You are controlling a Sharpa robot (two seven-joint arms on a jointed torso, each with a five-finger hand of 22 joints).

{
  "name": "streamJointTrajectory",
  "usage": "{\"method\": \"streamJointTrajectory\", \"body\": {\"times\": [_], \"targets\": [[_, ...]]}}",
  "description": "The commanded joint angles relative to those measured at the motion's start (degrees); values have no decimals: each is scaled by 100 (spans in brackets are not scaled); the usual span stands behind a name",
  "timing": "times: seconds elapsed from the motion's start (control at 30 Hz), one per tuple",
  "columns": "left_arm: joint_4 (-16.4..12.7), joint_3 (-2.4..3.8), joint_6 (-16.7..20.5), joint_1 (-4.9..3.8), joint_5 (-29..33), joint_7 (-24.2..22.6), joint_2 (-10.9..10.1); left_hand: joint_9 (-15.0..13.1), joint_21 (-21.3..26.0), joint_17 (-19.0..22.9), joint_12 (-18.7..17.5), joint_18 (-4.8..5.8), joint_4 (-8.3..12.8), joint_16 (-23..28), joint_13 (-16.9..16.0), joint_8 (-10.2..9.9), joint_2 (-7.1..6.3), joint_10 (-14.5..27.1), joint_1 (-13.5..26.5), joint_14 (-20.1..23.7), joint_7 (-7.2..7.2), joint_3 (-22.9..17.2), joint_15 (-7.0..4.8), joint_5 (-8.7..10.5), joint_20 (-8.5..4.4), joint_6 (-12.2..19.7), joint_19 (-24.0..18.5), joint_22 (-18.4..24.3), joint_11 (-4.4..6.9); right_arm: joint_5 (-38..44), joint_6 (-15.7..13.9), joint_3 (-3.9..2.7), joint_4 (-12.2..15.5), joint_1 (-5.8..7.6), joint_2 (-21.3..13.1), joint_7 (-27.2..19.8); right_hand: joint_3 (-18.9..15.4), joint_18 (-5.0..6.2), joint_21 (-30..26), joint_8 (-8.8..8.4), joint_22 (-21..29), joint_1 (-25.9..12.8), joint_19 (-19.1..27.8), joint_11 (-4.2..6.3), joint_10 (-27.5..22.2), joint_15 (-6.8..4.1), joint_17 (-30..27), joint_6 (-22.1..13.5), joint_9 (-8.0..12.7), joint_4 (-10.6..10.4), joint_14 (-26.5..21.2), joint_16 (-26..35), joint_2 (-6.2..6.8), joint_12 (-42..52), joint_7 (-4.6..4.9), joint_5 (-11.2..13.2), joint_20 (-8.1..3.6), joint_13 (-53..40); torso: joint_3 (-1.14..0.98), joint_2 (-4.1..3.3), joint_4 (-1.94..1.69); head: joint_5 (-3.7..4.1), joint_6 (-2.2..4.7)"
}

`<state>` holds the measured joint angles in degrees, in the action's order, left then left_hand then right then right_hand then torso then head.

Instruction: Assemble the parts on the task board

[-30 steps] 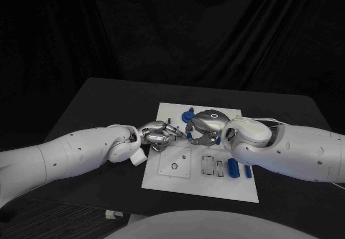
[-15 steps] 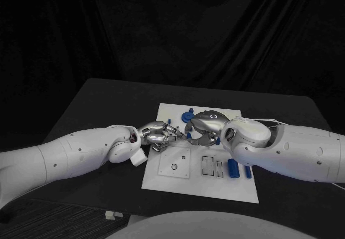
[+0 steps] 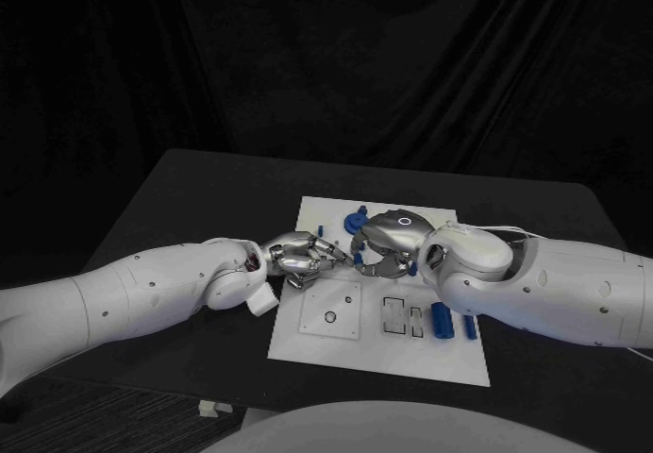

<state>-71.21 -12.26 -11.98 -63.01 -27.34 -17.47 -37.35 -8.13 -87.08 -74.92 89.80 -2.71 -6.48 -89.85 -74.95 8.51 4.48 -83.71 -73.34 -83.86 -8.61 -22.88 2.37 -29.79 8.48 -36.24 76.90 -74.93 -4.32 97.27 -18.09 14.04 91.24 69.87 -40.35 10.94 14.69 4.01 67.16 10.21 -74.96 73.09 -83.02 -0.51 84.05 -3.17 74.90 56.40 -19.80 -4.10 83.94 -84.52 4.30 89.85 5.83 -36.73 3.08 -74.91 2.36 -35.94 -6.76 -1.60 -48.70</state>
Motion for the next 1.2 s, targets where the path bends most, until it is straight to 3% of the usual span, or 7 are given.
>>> {"method": "streamJointTrajectory", "body": {"times": [0.03, 0.33, 0.53, 0.7, 0.77, 0.93, 1.2], "targets": [[-20, -5, -55, 23, 8, 28, -15, -1, 34, -1508, 20, 7, 3, -15, -1505, -33, 0, -629, 61, -614, 3, -29, -4, 38, 4, 39, -37, -651, -5, 32, -42, -4, 0, -6, 3, 21, 31, 46, -34, 21, -917, 51, 13, 35, 595, -42, 988, 128, -16, 8, 474, 23, -32, 15, -94, 8, -40, -1509, -2, 1, -5, 8, -28], [-231, -4, 250, 18, 8, -129, -334, -20, 26, -1508, 20, 16, 25, -15, -1505, -4, -28, -629, 81, -614, -14, -35, 2, 39, 9, -27, 5, -686, -13, 32, 83, -4, -88, -5, 3, 62, 34, 46, -35, 21, -917, 56, 13, 37, 595, -44, 989, 129, -19, 15, 474, 21, -30, 15, -95, 13, -41, -1509, -12, 4, -31, -1, -13], [-452, -4, 497, -3, 8, -379, -602, -52, 11, -1508, 20, 29, 87, -15, -1505, 47, -38, -629, 78, -614, -31, -71, 7, -4, 17, -148, 74, -737, -21, 32, 136, -4, -200, -5, 36, 71, 34, 47, -37, 19, -916, 56, 14, 36, 595, -45, 987, 125, -21, 20, 474, 23, -25, 15, -94, 22, -42, -1509, 2, 2, -45, 0, -28], [-638, -4, 732, -31, 8, -646, -841, -75, 2, -1508, 20, 35, 149, -15, -1505, 83, -46, -629, 66, -614, -40, -111, 13, -75, 26, -250, 113, -767, -28, 32, 144, -4, -356, -15, 107, 70, 37, 45, -34, 4, -916, 42, 14, 34, 595, -45, 980, 105, -28, 27, 473, 31, -22, 15, -89, 91, -45, -1509, 1, -3, -25, -29, -18], [-703, -3, 798, -43, 8, -705, -926, -78, 1, -1508, 20, 35, 158, -15, -1505, 87, -49, -629, 65, -614, -40, -116, 13, -88, 27, -263, 118, -771, -29, 32, 147, -4, -411, -31, 134, 65, 38, 46, -42, 1, -914, 41, 16, 33, 595, -45, 979, 102, -29, 28, 473, 31, -24, 15, -88, 103, -45, -1509, 0, -3, -33, -37, -21], [-821, -4, 873, -58, 8, -772, -1050, -79, 2, -1508, 20, 34, 161, -15, -1505, 89, -52, -629, 65, -614, -41, -117, 13, -93, 27, -267, 113, -768, -29, 32, 157, -4, -515, -63, 192, 57, 40, 45, -34, -5, -916, 40, 14, 32, 595, -45, 982, 95, -31, 33, 473, 29, -25, 15, -87, 127, -46, -1509, -8, -3, -61, -41, -41], [-942, -4, 935, -65, 8, -854, -1124, -82, 1, -1508, 20, 35, 173, -15, -1505, 93, -59, -629, 65, -614, -44, -120, 14, -107, 29, -282, 120, -773, -30, 32, 180, -4, -630, -126, 273, 39, 49, 46, -44, -25, -914, 43, 19, 29, 595, -42, 973, 69, -32, 47, 471, 38, -23, 15, -80, 172, -46, -1509, -3, 6, -42, -73, -73]]}}
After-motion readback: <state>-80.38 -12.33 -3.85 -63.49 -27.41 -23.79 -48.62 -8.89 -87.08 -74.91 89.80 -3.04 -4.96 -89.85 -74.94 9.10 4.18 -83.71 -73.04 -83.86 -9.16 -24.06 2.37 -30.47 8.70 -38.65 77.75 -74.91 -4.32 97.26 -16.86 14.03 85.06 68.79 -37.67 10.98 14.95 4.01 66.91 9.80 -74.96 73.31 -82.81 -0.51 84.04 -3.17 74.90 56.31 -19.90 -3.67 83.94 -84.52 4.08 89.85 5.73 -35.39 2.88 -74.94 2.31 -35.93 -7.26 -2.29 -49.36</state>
